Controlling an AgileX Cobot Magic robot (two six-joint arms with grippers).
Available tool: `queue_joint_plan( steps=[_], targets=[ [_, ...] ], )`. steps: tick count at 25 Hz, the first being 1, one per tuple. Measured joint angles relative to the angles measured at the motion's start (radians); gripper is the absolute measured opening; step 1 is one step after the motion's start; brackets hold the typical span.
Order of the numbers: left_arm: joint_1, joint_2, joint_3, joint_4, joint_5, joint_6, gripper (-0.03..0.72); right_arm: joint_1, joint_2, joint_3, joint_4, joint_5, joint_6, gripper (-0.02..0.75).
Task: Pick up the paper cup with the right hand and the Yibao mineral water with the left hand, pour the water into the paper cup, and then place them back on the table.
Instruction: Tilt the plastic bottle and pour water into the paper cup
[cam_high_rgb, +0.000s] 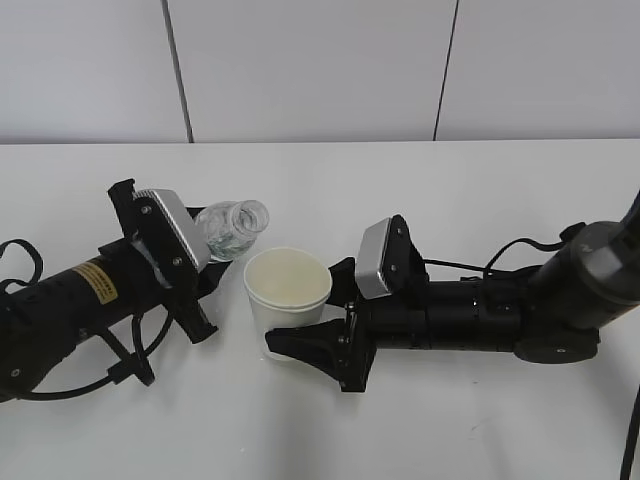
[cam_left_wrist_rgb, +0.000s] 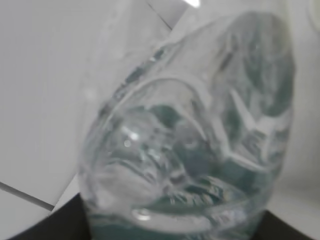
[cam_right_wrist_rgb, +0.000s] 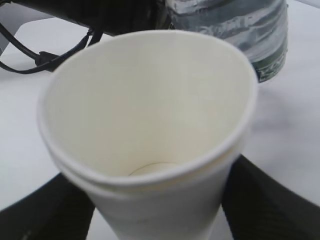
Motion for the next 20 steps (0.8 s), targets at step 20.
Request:
queue_joint_plan(
  steps=[20],
  targets=[
    [0.0,0.0,-0.038,-0.004,0.003,0.239,0.344,0.0,0.014,0.0,0.024,0.086,0.021,0.561]
  ],
)
